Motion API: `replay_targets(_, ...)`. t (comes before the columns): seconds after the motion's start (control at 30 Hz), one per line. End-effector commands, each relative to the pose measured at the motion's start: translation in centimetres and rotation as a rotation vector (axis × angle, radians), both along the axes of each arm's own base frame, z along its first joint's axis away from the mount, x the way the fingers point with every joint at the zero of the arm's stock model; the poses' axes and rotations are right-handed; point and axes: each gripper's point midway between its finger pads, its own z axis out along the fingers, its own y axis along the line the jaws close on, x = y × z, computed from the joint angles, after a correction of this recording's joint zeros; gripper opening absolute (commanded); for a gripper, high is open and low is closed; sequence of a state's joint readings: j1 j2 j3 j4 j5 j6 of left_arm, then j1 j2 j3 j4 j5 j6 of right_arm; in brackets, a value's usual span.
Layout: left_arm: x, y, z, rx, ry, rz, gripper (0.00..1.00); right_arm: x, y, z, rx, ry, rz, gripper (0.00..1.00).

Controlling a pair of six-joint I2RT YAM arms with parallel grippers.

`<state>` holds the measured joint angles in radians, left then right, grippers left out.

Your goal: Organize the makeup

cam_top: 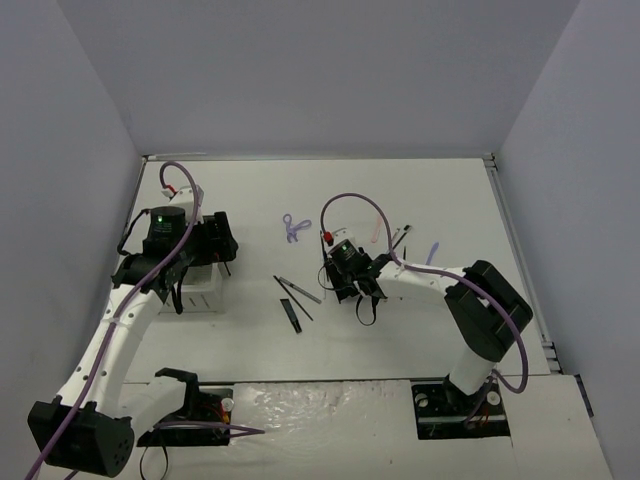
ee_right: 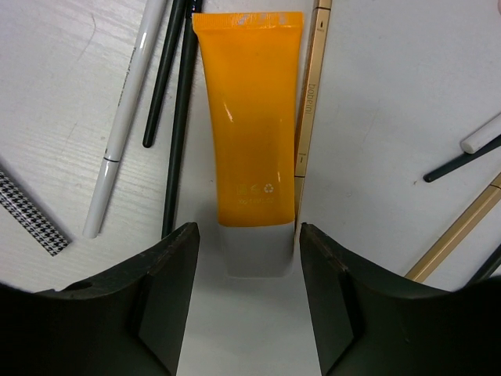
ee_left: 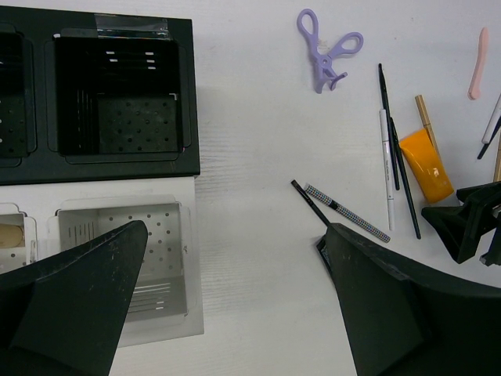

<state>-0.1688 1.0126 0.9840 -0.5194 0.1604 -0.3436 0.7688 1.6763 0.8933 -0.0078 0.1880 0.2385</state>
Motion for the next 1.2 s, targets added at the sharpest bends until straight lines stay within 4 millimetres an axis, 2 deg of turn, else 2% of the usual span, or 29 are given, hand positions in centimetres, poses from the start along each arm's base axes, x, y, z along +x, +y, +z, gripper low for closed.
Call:
replay_targets(0.0, 0.8, -0.2, 1.7, -0.019, -0.057, -0.003, 0.97, 1.6, 0.8, 1.6, 0.006, -0.066, -0.017, 0.51)
replay_targets(0.27, 0.8, -0.3, 1.7, -0.024, -0.055, -0.010, 0.97, 1.8, 0.5, 1.2, -0.014, -0.068, -0.028, 0.42)
replay_targets(0.33, 0.7, -0.5, 1.7, -0.030, -0.054, -0.014, 0.97, 1.8, 0.5, 1.5, -0.013, -0.078, -0.030, 0.34)
replay_targets(0.43, 0.7, -0.7, 1.7, -0.042, -0.052, -0.023, 0.97, 2.0, 0.5, 2.3, -0.001, -0.098, -0.032, 0.24)
replay_targets(0.57, 0.7, -1.2, 2.4, -0.064, -0.068, -0.038, 0.97, 1.9, 0.5, 4.9, 0.018, -0.135, -0.031, 0.12)
replay_targets(0.63, 0.7, -1.5, 3.1, -0.083, -0.078, -0.049, 0.97, 1.7, 0.8, 6.8, 0.040, -0.163, -0.022, 0.10)
replay_targets(0.77, 0.2, -2.9, 5.4, -0.155, -0.111, -0.088, 0.97, 1.5, 1.9, 12.2, 0.150, -0.258, 0.015, 0.08)
replay_targets(0.87, -0.3, -5.0, 7.7, -0.257, -0.143, -0.145, 0.97, 0.6, 3.3, 16.6, 0.260, -0.334, 0.088, 0.07)
replay_targets(1.0, -0.8, -8.0, 10.6, -0.392, -0.190, -0.217, 0.97, -1.0, 5.5, 21.4, 0.422, -0.438, 0.232, 0.04)
replay_targets(1.1, -1.4, -10.5, 12.1, -0.473, -0.197, -0.274, 0.97, -2.3, 7.3, 24.3, 0.558, -0.508, 0.341, 0.03)
replay_targets(1.17, -1.7, -11.9, 13.2, -0.504, -0.212, -0.307, 0.97, -2.9, 7.6, 25.2, 0.604, -0.538, 0.381, 0.03)
